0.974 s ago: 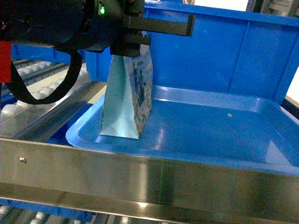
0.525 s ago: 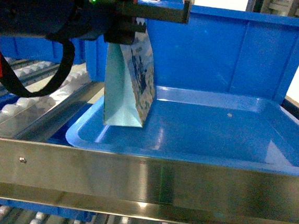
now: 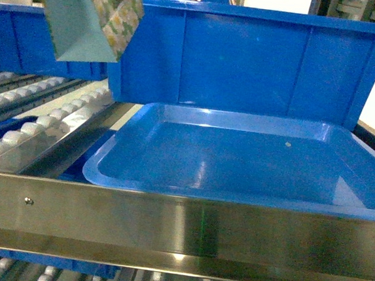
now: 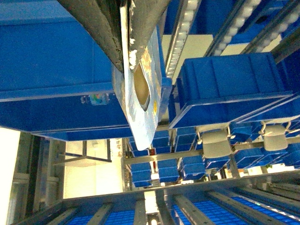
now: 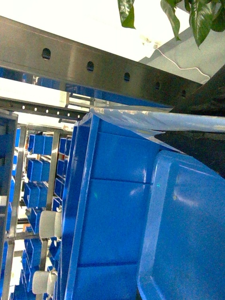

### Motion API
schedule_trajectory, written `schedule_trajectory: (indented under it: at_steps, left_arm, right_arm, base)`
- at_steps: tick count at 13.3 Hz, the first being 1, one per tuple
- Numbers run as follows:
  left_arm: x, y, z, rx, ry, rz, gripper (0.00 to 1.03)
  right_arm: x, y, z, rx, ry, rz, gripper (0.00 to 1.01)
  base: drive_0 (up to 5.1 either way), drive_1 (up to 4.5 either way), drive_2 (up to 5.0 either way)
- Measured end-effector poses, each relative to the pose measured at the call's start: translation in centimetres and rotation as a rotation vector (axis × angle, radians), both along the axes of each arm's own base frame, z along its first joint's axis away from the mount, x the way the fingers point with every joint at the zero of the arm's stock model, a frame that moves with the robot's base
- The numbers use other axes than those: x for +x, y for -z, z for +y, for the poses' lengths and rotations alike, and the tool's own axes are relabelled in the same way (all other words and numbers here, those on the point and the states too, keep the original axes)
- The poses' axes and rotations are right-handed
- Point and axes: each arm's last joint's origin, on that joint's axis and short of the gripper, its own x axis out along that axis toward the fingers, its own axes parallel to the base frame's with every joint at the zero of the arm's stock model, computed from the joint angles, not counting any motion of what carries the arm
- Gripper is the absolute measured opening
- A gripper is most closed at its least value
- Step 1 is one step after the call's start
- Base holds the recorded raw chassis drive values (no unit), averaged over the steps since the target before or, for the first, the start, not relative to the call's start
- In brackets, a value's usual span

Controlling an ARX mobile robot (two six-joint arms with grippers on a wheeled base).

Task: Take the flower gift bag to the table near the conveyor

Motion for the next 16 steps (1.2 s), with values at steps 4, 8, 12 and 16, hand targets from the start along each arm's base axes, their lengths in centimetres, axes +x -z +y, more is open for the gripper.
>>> schedule_trajectory:
  at_steps: [4,8,12,16]
  left_arm:
    - [-0.23,-0.04,0.32,0.015,-0.017,-0.003,0.02]
    - [-0.22,0.03,0.22,0.018,-0.011,0.0,0.02]
    - [-0.22,0.01,0.24,0.017,-0.014,-0.002,0.02]
    - [-0.2,-0.02,0.31,0.017,-0.017,-0.004,0.02]
  right_arm:
    - [0.01,0.01,0.0,0.0,0.0,0.0,0.03]
    - [0.01,0.06,-0.01,0.0,0.005,0.003,0.03]
    - [0.05,0.1,-0.01,0.001,0.005,0.005,0.03]
    - [0.05,0.09,-0.01,0.0,0.005,0.004,0.03]
  base:
    - [0.0,0.0,0.0]
    - [-4.5,1.37,3.8]
    - [-4.7,0.98,3.7]
    - [-4.7,0.95,3.8]
